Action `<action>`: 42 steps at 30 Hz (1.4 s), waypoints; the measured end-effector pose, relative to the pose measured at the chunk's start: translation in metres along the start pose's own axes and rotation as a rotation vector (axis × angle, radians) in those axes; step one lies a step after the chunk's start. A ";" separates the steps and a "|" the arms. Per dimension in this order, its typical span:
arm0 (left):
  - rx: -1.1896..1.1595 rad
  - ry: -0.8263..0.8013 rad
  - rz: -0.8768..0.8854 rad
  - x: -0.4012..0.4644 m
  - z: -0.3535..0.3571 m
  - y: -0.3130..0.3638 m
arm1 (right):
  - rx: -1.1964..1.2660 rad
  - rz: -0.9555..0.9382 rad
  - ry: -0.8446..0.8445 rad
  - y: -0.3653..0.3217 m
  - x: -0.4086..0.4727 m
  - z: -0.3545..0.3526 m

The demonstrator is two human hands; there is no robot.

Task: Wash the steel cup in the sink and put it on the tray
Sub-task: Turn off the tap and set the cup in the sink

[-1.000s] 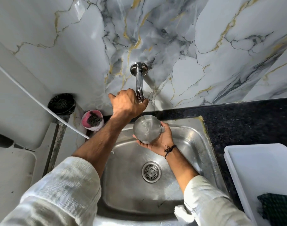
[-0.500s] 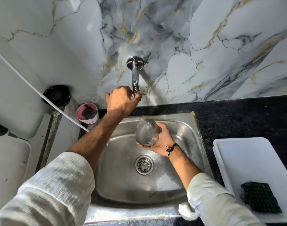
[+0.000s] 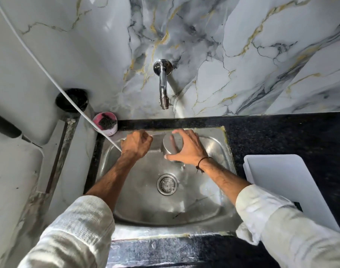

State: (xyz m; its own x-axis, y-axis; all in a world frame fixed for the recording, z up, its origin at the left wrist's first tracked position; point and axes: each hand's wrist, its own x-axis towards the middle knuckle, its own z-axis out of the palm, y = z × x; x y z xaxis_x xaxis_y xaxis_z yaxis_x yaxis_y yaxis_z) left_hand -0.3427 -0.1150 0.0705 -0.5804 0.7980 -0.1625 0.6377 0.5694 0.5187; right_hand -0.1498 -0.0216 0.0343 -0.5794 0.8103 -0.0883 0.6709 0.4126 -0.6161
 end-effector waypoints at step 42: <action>-0.700 -0.704 -0.378 -0.061 0.139 0.085 | -0.428 0.675 -0.194 0.248 -0.171 -0.168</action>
State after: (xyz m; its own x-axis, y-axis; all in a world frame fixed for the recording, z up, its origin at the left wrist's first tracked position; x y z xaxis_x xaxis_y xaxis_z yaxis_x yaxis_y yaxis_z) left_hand -0.1823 -0.0881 0.0080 -0.1131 0.6552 -0.7469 -0.0866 0.7424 0.6644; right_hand 0.1934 0.0127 0.0283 -0.0308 0.8708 -0.4907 0.9993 0.0164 -0.0336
